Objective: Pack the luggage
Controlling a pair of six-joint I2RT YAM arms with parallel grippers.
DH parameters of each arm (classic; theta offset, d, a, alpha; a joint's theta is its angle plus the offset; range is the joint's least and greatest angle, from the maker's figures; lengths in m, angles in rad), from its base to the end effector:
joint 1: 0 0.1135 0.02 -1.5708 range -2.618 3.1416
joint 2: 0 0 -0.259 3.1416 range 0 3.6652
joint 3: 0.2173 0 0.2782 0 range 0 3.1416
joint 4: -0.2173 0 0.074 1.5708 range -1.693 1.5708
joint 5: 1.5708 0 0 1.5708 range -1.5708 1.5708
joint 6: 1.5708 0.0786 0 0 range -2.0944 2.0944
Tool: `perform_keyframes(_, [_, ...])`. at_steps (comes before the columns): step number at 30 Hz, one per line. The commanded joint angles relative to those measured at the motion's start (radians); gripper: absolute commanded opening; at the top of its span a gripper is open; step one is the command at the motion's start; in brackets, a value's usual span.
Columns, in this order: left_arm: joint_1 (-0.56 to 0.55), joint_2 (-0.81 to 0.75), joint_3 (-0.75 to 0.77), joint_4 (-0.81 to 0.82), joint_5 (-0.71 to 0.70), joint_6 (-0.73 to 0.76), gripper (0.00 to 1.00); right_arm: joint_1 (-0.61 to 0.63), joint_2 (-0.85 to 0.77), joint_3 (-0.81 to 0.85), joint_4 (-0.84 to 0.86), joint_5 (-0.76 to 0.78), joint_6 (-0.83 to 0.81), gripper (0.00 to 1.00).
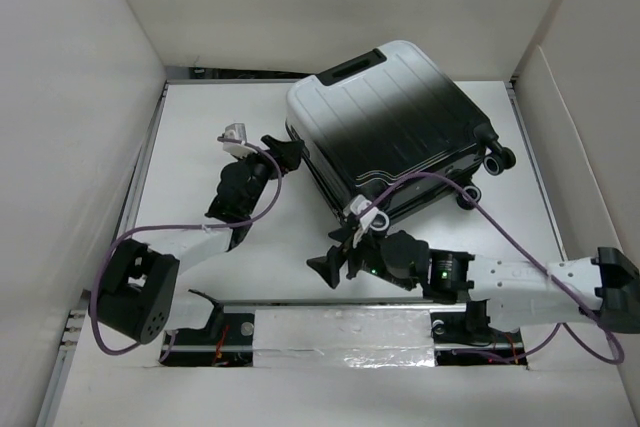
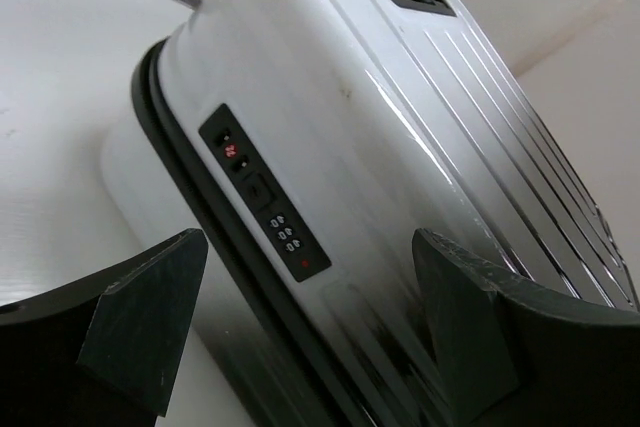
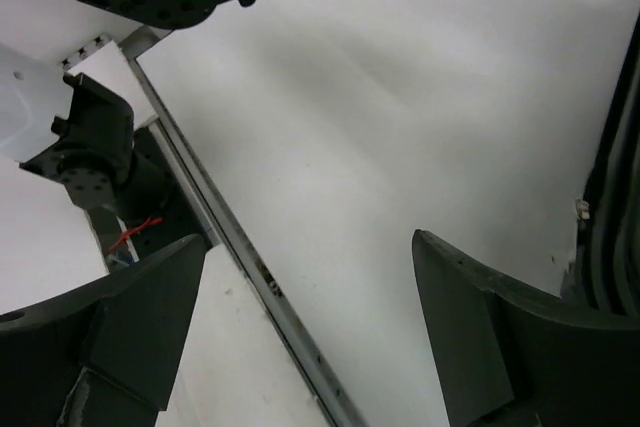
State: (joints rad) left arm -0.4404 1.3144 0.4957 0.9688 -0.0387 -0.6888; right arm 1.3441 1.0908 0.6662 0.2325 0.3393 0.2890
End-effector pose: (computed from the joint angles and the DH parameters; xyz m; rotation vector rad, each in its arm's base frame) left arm 0.3039 -0.1399 0.2294 -0.2168 1.4673 -0.8982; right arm 0.0970 0.3040 0.2577 -0.6943 1.7021 0.8799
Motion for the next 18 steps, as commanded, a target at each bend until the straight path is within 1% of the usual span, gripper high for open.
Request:
perform_keyframes(1, [0.017,-0.050,0.047,-0.036,-0.029,0.035,0.82,-0.003,-0.075,0.018,-0.165,0.030,0.029,0.88])
perform_keyframes(2, [0.017,-0.052,0.066,-0.057,-0.030,0.046,0.83,-0.003,-0.115,0.026,-0.208,0.039,0.026,0.76])
perform_keyframes(3, [0.017,-0.052,0.090,-0.082,-0.050,0.057,0.83,-0.003,-0.136,0.038,-0.225,0.064,0.019,0.68])
perform_keyframes(4, [0.017,-0.047,0.115,-0.144,-0.064,0.069,0.84,-0.003,-0.158,0.042,-0.229,0.087,0.016,0.61])
perform_keyframes(5, [0.031,-0.040,0.171,-0.174,-0.073,0.075,0.85,-0.003,-0.201,0.047,-0.269,0.105,0.012,0.39])
perform_keyframes(6, [0.031,-0.017,0.197,-0.194,-0.075,0.081,0.85,-0.003,-0.221,0.053,-0.285,0.139,0.007,0.26])
perform_keyframes(7, [0.045,-0.003,0.220,-0.217,-0.082,0.086,0.86,-0.003,-0.241,0.073,-0.300,0.156,-0.008,0.20])
perform_keyframes(8, [0.045,0.012,0.271,-0.228,-0.095,0.093,0.86,-0.003,-0.258,0.084,-0.330,0.174,-0.020,0.20])
perform_keyframes(10, [0.066,0.074,0.329,-0.268,-0.110,0.091,0.87,-0.003,-0.308,0.123,-0.383,0.280,-0.030,0.20])
perform_keyframes(11, [0.089,0.097,0.386,-0.272,-0.099,0.084,0.88,-0.003,-0.322,0.131,-0.436,0.327,-0.030,0.25])
perform_keyframes(12, [0.104,0.149,0.418,-0.281,-0.067,0.077,0.88,-0.044,-0.351,0.137,-0.462,0.408,-0.030,0.29])
perform_keyframes(13, [0.121,0.176,0.447,-0.292,-0.047,0.062,0.88,-0.078,-0.365,0.142,-0.488,0.435,-0.028,0.34])
perform_keyframes(14, [0.153,0.206,0.511,-0.297,-0.024,0.055,0.88,-0.123,-0.377,0.153,-0.539,0.458,-0.027,0.41])
perform_keyframes(15, [0.170,0.268,0.550,-0.312,0.026,0.048,0.88,-0.175,-0.390,0.156,-0.558,0.478,-0.025,0.45])
perform_keyframes(16, [0.186,0.302,0.590,-0.353,0.063,0.045,0.88,-0.295,-0.416,0.156,-0.565,0.471,-0.042,0.49])
perform_keyframes(17, [0.198,0.336,0.677,-0.378,0.095,0.048,0.88,-0.360,-0.428,0.151,-0.561,0.460,-0.054,0.57])
perform_keyframes(18, [0.207,0.406,0.723,-0.398,0.141,0.054,0.88,-0.425,-0.439,0.148,-0.550,0.449,-0.066,0.61])
